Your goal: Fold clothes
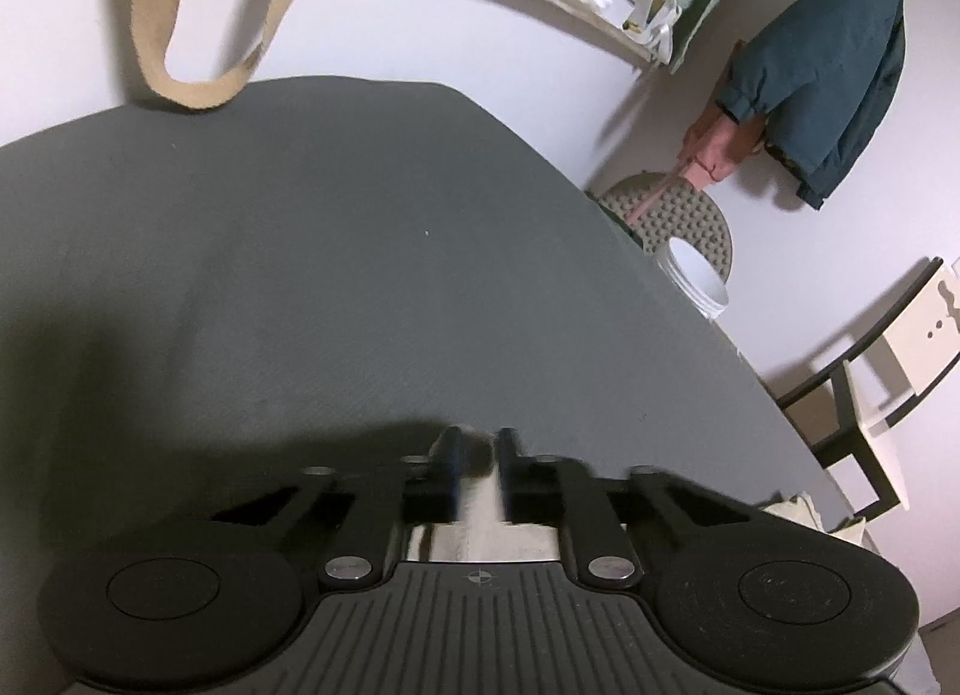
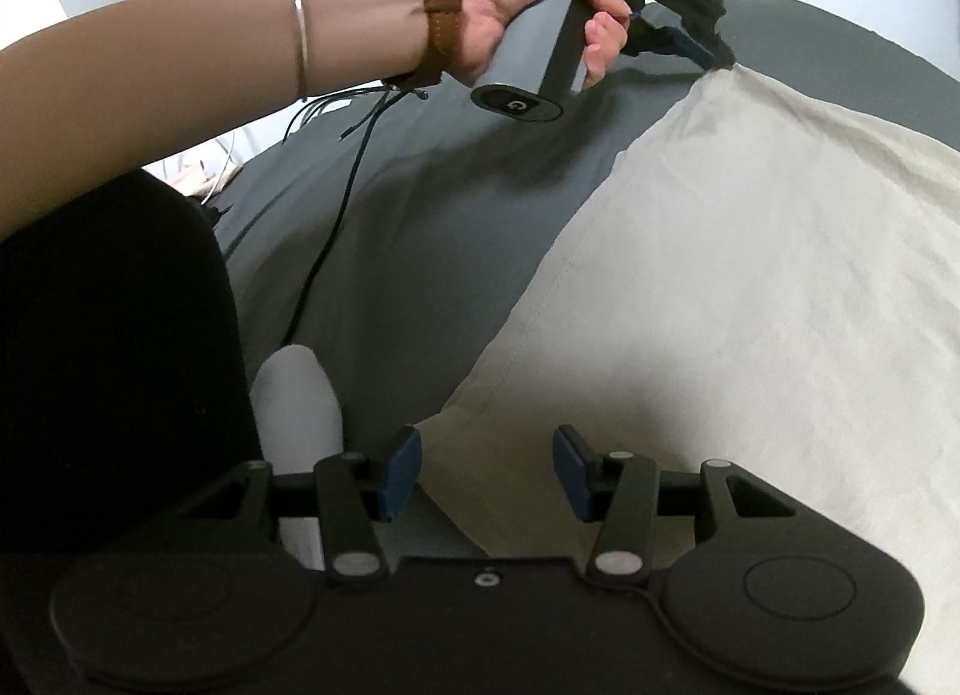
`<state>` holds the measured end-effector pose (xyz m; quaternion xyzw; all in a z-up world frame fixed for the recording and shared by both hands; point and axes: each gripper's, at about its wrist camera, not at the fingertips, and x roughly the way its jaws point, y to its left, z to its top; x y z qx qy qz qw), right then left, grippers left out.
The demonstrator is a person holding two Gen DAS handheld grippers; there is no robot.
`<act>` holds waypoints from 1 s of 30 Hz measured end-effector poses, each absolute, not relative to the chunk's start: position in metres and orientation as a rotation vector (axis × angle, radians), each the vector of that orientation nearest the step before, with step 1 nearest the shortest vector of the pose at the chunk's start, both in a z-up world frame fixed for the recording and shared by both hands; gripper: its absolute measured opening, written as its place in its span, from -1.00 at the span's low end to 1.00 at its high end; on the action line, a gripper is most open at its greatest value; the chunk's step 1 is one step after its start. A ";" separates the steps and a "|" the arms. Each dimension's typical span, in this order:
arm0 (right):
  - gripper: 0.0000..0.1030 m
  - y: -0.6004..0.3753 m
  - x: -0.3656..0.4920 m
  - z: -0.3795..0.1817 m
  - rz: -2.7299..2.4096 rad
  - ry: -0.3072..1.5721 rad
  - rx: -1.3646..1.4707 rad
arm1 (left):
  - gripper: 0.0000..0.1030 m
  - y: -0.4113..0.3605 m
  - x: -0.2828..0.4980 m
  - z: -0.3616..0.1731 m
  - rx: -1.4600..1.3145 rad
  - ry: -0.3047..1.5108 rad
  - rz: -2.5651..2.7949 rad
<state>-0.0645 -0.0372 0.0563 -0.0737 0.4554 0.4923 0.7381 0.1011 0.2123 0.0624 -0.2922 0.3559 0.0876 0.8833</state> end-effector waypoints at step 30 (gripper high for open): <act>-0.41 -0.009 -0.094 0.039 1.175 0.833 -0.428 | -0.33 0.240 0.077 0.069 -0.557 0.825 0.109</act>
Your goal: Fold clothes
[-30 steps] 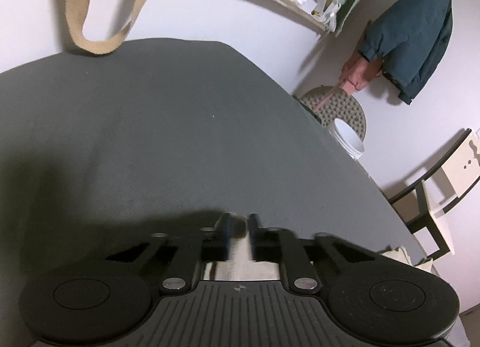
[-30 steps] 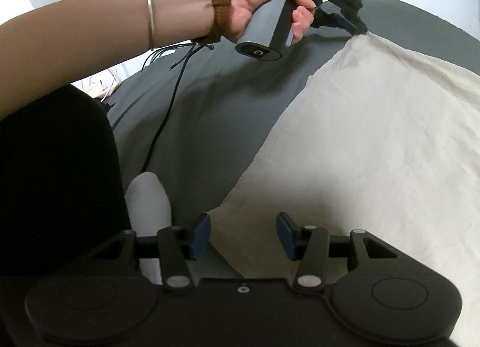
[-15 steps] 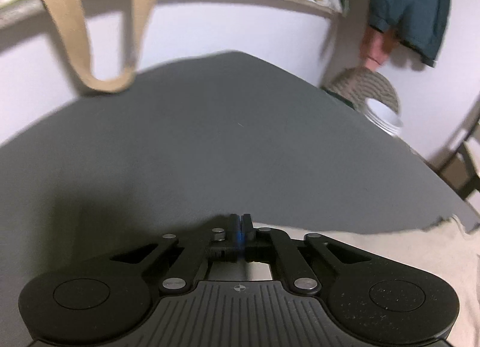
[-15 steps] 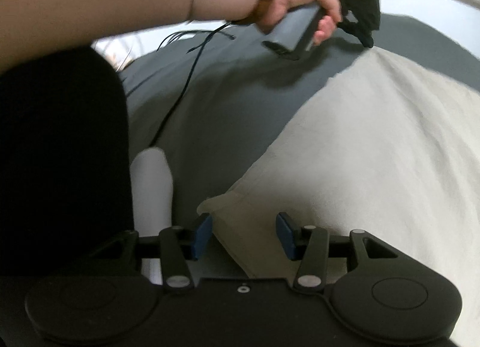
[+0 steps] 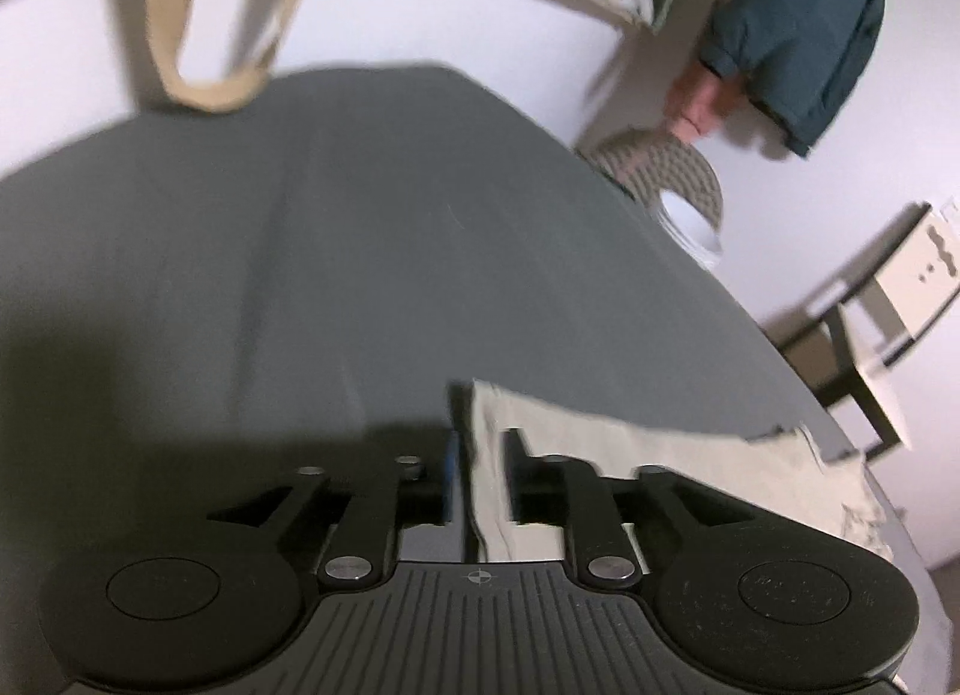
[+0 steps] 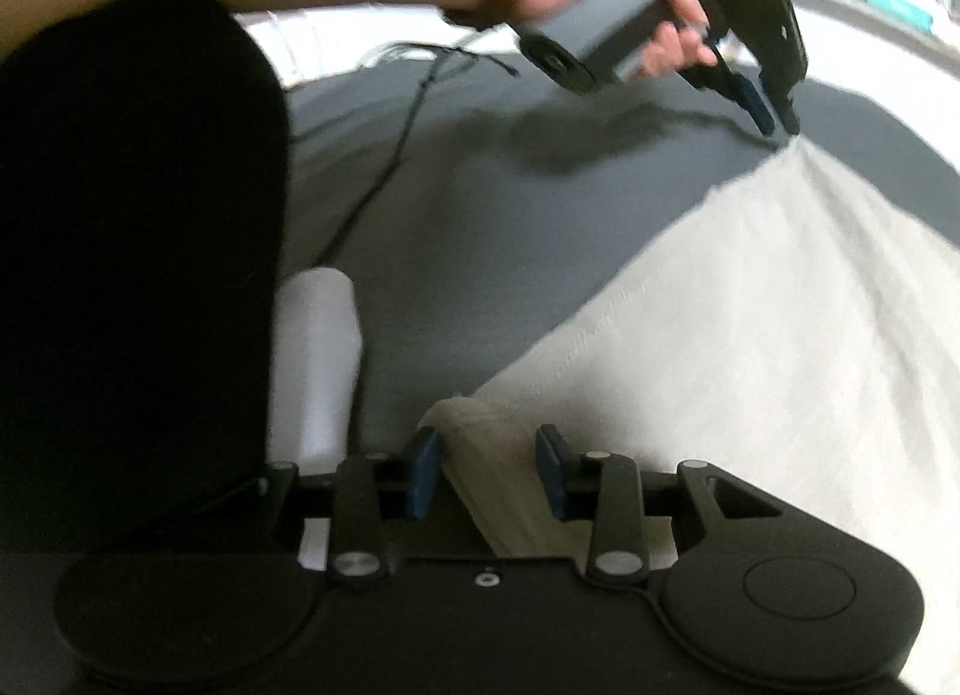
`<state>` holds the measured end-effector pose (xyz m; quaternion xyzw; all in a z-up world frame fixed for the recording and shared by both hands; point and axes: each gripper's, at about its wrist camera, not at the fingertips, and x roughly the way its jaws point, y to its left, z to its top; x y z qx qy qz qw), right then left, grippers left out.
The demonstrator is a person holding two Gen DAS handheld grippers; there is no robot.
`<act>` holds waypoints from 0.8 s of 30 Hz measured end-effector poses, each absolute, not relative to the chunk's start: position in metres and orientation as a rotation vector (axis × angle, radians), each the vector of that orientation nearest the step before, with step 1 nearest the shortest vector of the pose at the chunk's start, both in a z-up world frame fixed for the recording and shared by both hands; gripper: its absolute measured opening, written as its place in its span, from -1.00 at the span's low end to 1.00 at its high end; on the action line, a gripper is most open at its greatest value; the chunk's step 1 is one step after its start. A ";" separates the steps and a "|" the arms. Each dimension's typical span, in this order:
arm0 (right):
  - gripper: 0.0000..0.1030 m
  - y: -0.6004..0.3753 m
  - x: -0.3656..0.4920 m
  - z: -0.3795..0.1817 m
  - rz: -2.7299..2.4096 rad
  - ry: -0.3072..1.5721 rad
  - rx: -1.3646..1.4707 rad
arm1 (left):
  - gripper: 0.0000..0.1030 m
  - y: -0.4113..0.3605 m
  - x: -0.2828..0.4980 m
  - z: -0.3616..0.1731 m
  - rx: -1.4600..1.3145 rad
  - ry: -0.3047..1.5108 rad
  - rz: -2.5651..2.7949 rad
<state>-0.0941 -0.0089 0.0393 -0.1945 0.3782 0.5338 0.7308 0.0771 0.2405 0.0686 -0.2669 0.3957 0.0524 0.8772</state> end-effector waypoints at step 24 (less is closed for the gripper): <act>-0.81 -0.012 -0.083 0.036 1.214 1.022 -0.122 | -0.94 0.208 0.100 0.054 -0.435 0.797 0.235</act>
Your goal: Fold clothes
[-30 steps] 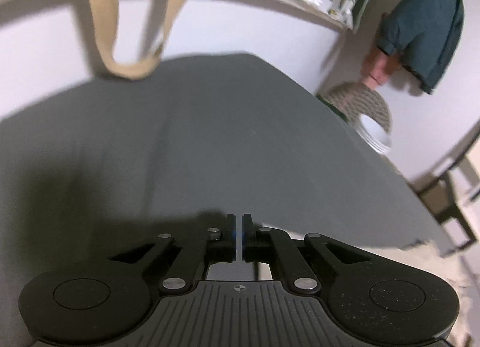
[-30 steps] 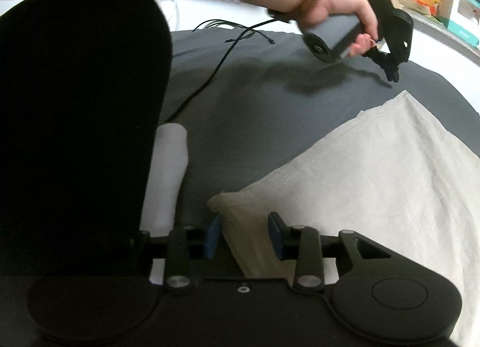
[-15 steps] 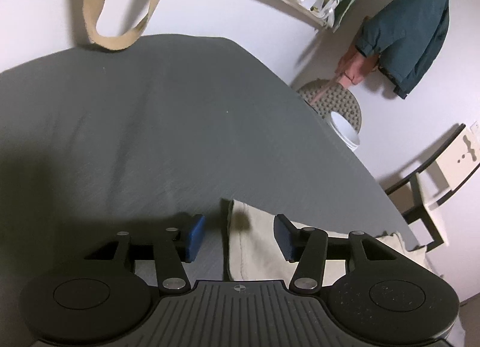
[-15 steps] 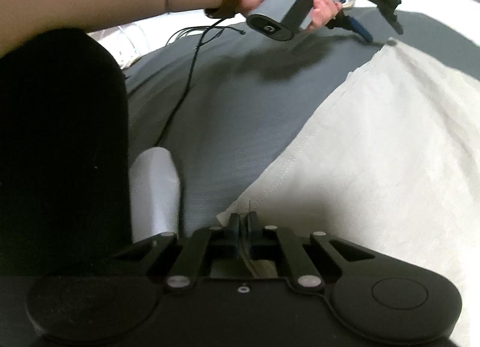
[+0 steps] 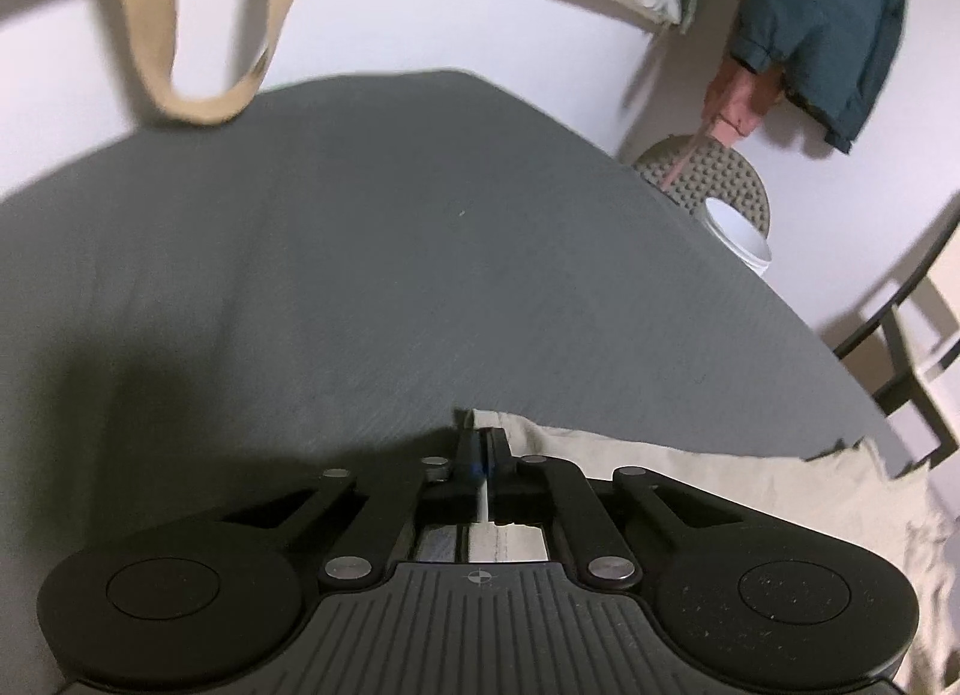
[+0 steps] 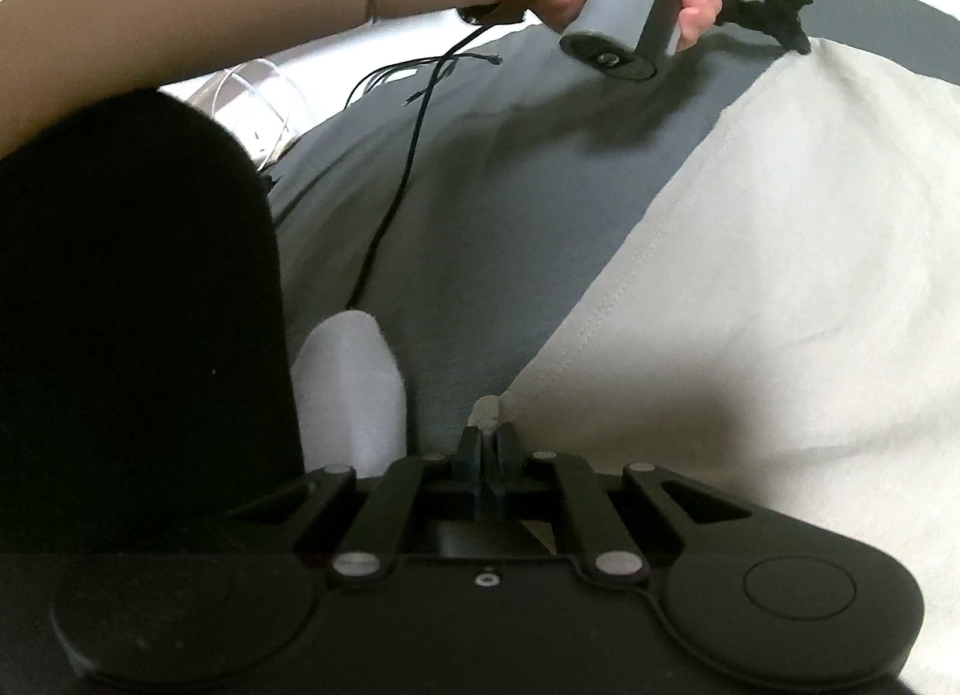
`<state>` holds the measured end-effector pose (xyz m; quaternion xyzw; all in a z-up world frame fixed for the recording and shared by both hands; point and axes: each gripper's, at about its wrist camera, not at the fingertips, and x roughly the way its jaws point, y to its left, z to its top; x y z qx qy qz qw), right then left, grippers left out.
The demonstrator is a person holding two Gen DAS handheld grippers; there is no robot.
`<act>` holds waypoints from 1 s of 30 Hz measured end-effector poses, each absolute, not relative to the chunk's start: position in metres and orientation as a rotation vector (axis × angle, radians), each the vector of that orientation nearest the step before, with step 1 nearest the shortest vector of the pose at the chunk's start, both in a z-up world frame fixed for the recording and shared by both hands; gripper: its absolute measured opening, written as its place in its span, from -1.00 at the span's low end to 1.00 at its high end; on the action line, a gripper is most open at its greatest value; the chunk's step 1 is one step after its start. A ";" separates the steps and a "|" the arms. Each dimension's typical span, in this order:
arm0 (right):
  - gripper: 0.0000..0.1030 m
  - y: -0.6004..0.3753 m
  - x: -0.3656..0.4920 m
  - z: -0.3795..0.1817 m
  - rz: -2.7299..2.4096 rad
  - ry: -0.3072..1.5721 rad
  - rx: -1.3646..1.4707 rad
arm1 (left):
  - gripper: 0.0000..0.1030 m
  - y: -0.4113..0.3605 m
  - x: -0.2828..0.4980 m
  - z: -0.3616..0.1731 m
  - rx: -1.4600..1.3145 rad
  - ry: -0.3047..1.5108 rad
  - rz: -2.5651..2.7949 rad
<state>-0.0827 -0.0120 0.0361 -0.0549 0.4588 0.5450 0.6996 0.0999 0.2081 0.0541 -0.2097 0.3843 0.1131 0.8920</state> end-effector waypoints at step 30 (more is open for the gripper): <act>0.16 -0.338 0.202 0.080 0.085 0.725 0.219 | 0.14 0.206 0.112 0.057 -0.490 0.737 0.265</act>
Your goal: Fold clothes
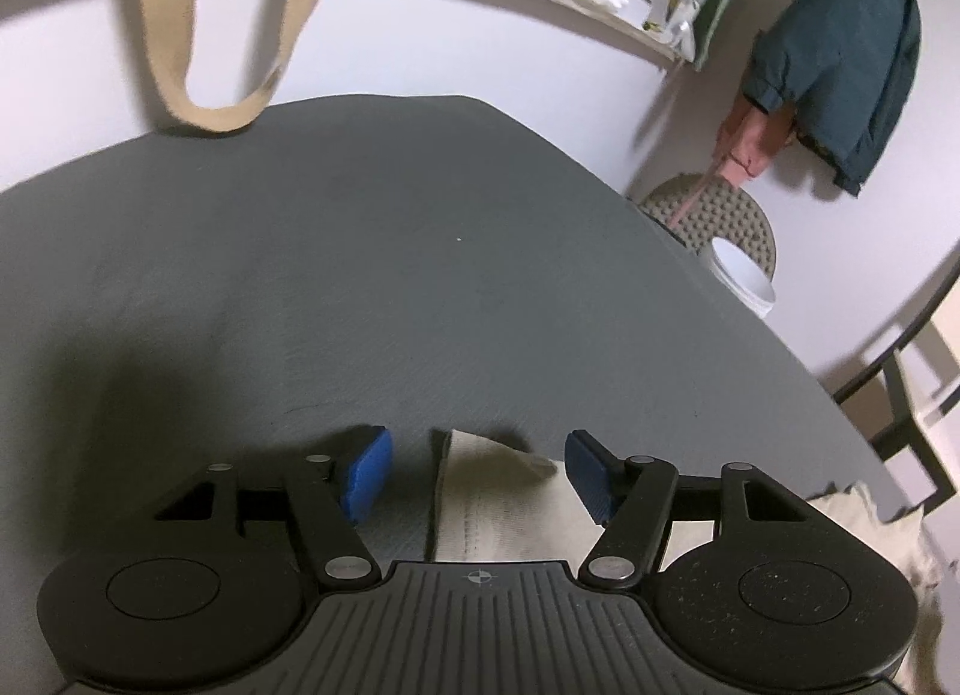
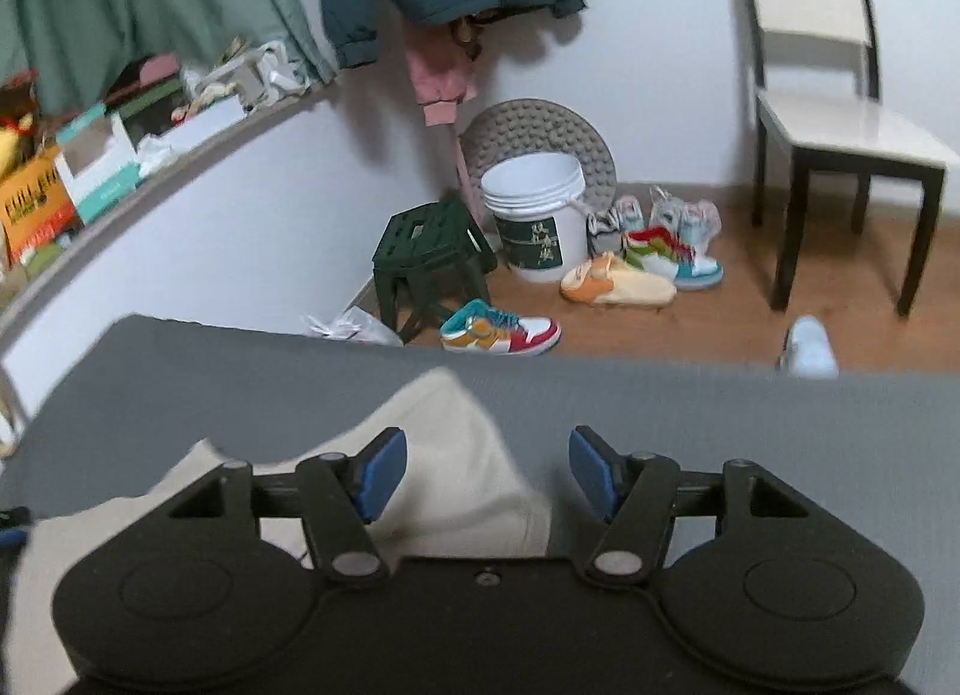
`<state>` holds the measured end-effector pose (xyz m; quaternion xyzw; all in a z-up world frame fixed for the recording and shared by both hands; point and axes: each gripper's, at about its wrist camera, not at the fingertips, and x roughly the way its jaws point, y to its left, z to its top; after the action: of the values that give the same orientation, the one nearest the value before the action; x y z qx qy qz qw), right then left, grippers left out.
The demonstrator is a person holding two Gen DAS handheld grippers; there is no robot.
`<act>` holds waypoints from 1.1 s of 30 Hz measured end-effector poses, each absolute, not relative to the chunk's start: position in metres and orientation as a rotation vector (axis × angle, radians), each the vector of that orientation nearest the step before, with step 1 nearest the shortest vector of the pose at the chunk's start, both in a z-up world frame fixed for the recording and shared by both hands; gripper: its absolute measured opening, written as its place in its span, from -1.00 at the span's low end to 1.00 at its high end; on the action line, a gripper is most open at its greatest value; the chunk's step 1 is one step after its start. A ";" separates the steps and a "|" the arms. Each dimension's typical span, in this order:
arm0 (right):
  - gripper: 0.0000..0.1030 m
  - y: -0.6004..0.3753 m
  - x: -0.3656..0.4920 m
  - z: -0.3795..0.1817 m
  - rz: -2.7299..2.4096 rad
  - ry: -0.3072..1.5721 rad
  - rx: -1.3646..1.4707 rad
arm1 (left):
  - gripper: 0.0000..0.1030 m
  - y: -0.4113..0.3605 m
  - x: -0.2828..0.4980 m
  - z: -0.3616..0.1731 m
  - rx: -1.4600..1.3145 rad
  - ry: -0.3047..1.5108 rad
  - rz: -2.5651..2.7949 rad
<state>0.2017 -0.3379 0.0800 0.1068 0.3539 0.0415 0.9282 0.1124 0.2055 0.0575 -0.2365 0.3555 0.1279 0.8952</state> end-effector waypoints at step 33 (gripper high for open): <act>-0.05 -0.255 0.125 0.108 0.352 0.528 -0.108 | -0.80 0.129 0.029 0.089 0.189 0.861 -0.267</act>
<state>0.1250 -0.2549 0.1078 -0.0533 0.2595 0.1729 0.9486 0.0287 0.1285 0.0889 0.0913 0.4153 -0.1290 0.8959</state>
